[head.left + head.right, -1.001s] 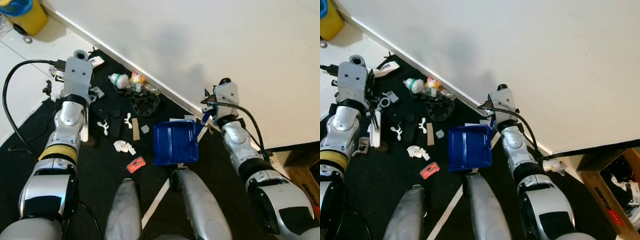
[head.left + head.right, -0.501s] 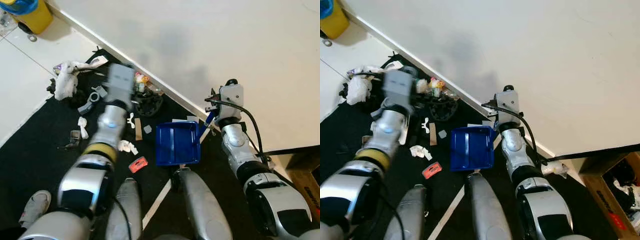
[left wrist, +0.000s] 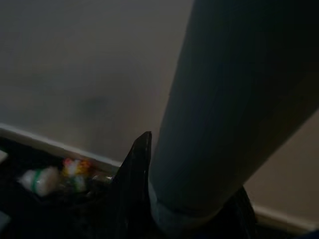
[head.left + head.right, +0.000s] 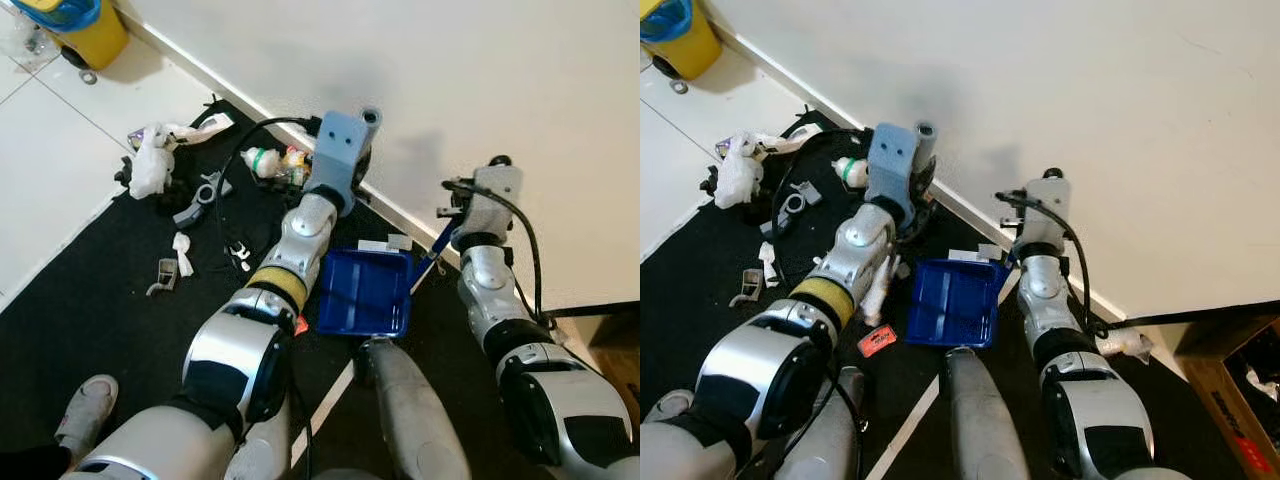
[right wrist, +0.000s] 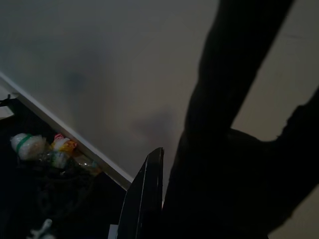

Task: Sweep floor

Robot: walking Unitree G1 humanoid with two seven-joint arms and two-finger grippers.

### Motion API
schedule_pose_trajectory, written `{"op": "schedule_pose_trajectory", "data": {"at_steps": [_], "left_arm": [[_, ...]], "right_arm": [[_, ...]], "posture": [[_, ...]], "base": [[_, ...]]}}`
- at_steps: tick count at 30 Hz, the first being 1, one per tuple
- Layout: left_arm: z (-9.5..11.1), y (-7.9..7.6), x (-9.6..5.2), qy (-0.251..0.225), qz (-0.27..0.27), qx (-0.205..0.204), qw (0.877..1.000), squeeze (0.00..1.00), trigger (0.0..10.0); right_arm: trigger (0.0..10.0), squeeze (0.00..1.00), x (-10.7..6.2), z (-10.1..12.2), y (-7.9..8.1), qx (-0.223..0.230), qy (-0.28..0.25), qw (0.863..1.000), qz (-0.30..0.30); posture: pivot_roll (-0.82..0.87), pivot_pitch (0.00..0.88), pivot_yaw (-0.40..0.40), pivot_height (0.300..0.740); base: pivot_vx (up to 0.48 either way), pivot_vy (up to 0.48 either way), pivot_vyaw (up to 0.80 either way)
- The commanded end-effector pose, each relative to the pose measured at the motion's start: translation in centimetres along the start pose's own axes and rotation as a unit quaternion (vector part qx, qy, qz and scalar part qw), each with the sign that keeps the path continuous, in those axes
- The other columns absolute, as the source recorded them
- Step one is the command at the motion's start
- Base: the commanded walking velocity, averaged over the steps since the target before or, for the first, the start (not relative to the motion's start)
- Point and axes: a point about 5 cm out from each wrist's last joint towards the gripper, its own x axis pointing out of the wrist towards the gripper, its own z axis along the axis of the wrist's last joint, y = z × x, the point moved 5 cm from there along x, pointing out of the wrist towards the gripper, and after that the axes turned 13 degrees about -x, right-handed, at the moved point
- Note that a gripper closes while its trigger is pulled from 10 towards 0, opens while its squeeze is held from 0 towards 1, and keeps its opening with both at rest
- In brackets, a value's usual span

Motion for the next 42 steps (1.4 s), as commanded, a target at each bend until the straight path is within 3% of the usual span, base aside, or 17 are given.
{"op": "schedule_pose_trajectory", "data": {"at_steps": [1,2,4,8,14,16,18,21,23,25,26,28,32,34,35,36,42], "left_arm": [[-1.1,-4.8,0.6,0.016,-0.045,-0.095,0.994,0.0,10.0],[-1.1,-4.8,0.6,0.016,-0.045,-0.095,0.994,0.0,10.0],[1.7,-5.8,1.7,-0.013,-0.055,-0.122,0.991,0.0,10.0],[5.0,-4.9,2.4,-0.053,-0.047,-0.111,0.991,0.0,10.0],[8.2,-0.6,2.0,-0.058,-0.043,-0.003,0.997,0.0,10.0],[10.5,1.5,1.4,-0.07,-0.041,0.013,0.997,0.0,10.0],[10.5,1.5,1.4,-0.07,-0.041,0.013,0.997,0.0,10.0],[13.5,4.9,-0.5,-0.071,-0.045,0.052,0.995,0.0,10.0],[13.5,4.9,-0.5,-0.071,-0.045,0.052,0.995,0.0,10.0],[13.9,7.9,-2.5,-0.042,-0.042,0.12,0.991,0.0,10.0],[13.9,7.9,-2.5,-0.042,-0.042,0.12,0.991,0.0,10.0],[14.3,10.7,-4.1,-0.051,0.002,0.181,0.982,0.0,10.0],[12.2,12.5,-4.9,-0.043,0.032,0.228,0.972,0.0,10.0],[6.2,13.9,-5.9,0.053,0.036,0.283,0.957,0.0,10.0],[6.2,13.9,-5.9,0.053,0.036,0.283,0.957,0.0,10.0],[3.6,14.6,-6.6,0.093,0.046,0.289,0.952,0.0,10.0],[-0.8,14.0,-7.3,0.105,0.067,0.345,0.93,0.0,10.0]], "right_arm": [[10.0,0.0,-1.0,-2.7,-0.3,-0.008,0.052,0.999,0.002],[10.0,0.0,-1.0,-2.7,-0.3,-0.008,0.052,0.999,0.002],[10.0,0.0,-0.9,-2.8,-0.5,-0.004,0.057,0.998,-0.001],[10.0,0.0,-0.8,-2.8,-0.4,-0.003,0.062,0.998,0.0],[10.0,0.0,-0.7,-2.7,-0.2,0.002,0.063,0.998,0.001],[10.0,0.0,-0.7,-2.7,-0.1,0.004,0.064,0.998,0.002],[10.0,0.0,-0.7,-2.7,-0.1,0.004,0.064,0.998,0.002],[10.0,0.0,-0.8,-2.8,0.2,0.007,0.066,0.998,0.005],[10.0,0.0,-0.8,-2.8,0.2,0.007,0.066,0.998,0.005],[10.0,0.0,-0.9,-2.8,0.4,0.008,0.067,0.998,0.009],[10.0,0.0,-0.9,-2.8,0.4,0.008,0.067,0.998,0.009],[10.0,0.0,-1.0,-2.9,0.7,0.009,0.068,0.998,0.013],[10.0,0.0,-1.1,-3.0,1.0,0.009,0.07,0.997,0.018],[10.0,0.0,-1.1,-2.9,1.3,0.01,0.069,0.997,0.022],[10.0,0.0,-1.1,-2.9,1.3,0.01,0.069,0.997,0.022],[10.0,0.0,-1.1,-2.8,1.4,0.01,0.068,0.997,0.022],[10.0,0.0,-1.2,-2.8,1.3,0.011,0.064,0.998,0.022]], "posture": [[-0.02,0.338,-0.075,0.74],[-0.02,0.338,-0.075,0.74],[-0.01,0.33,-0.079,0.74],[0.0,0.324,-0.08,0.74],[0.01,0.323,-0.074,0.74],[0.02,0.325,-0.077,0.74],[0.02,0.325,-0.077,0.74],[0.03,0.327,-0.078,0.74],[0.03,0.327,-0.078,0.74],[0.03,0.331,-0.08,0.74],[0.03,0.331,-0.08,0.74],[0.04,0.332,-0.086,0.74],[0.04,0.334,-0.091,0.74],[0.03,0.343,-0.093,0.74],[0.03,0.343,-0.093,0.74],[0.01,0.349,-0.091,0.74],[-0.01,0.365,-0.097,0.74]], "base": [[0.0,0.0,0.0],[0.0,0.0,0.0],[0.0,0.0,0.0],[0.0,0.0,0.0],[0.0,0.0,0.0],[0.0,0.0,0.0],[0.0,0.0,0.0],[0.0,0.0,0.0],[0.0,0.0,0.0],[0.0,0.0,0.0],[0.0,0.0,0.0],[0.0,0.0,0.0],[0.0,0.0,0.0],[0.0,0.0,0.0],[0.0,0.0,0.0],[0.0,0.0,0.0],[0.0,0.0,0.0]]}}
